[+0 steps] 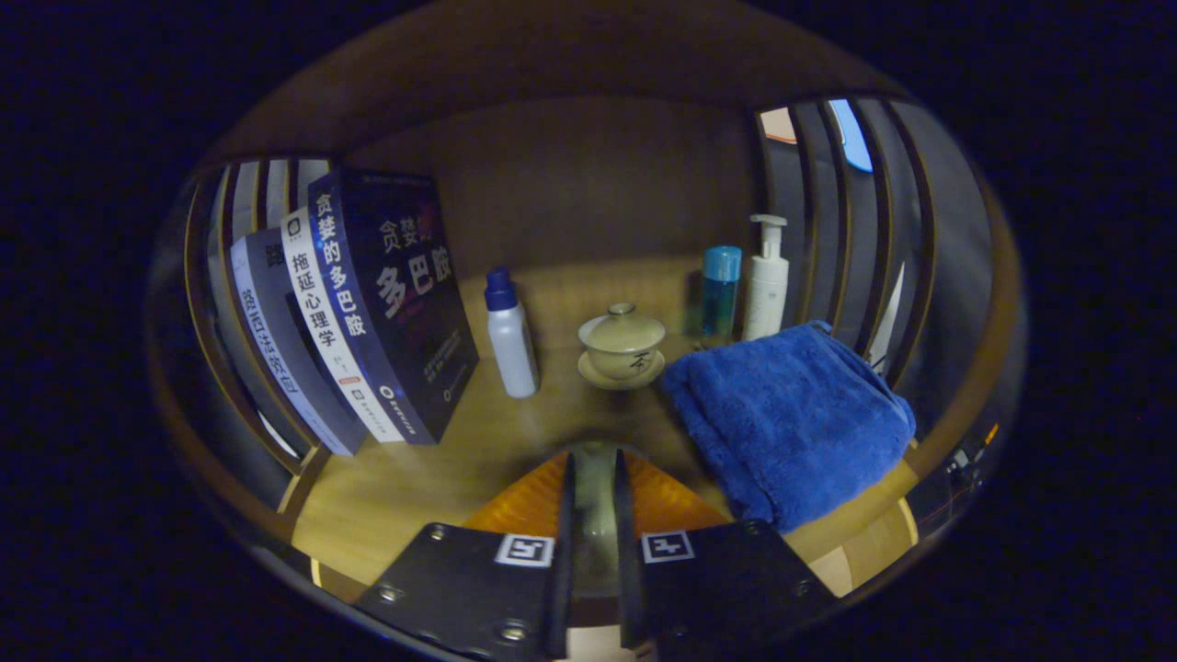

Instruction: Pull open the drawer, take out the items inside it, and place them on the countertop above the cabinet.

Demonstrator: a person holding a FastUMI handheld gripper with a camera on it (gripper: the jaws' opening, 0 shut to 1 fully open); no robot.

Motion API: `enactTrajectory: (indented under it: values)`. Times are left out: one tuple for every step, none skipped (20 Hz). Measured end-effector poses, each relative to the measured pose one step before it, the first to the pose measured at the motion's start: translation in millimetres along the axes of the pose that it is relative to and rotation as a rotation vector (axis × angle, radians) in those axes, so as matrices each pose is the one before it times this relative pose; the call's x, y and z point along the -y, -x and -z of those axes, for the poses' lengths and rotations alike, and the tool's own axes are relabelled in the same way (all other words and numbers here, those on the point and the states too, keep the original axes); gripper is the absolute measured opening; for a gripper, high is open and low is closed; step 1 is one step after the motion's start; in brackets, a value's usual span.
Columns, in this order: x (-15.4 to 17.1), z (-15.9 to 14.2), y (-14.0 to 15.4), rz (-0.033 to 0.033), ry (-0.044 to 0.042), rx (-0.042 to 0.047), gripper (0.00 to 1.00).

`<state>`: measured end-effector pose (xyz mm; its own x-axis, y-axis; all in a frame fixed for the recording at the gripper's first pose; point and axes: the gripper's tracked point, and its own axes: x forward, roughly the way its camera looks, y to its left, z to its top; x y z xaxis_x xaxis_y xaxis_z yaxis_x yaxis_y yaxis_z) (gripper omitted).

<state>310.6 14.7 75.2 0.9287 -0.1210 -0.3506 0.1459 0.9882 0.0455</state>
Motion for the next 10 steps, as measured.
enactTrajectory:
  values:
    - [-0.36,-1.04,1.88,-0.00120,-0.00952,0.01157,0.36]
    - [1.67,-2.67,5.26,0.00044,-0.01035,0.00902,0.47]
    - [-1.40,-2.61,5.89,-0.00776,-0.01323,0.00661,0.58]
    - [2.06,-1.97,6.82,0.00043,-0.00708,0.00713,0.68]
    - [1.07,-2.08,7.71,-0.00472,-0.00301,0.00479,0.79]
    - [-0.28,-5.38,7.53,-0.00814,-0.00574,0.01364,0.90]
    - [-2.17,-3.37,11.70,-0.01305,-0.00081,0.01739,1.00]
    - [-0.85,-5.22,11.56,-0.00718,-0.00117,0.02041,1.00]
    - [-0.90,-3.97,12.87,-0.00693,0.00025,0.01892,1.00]
    - [2.35,-5.21,13.26,0.00751,-0.00243,0.02137,1.00]
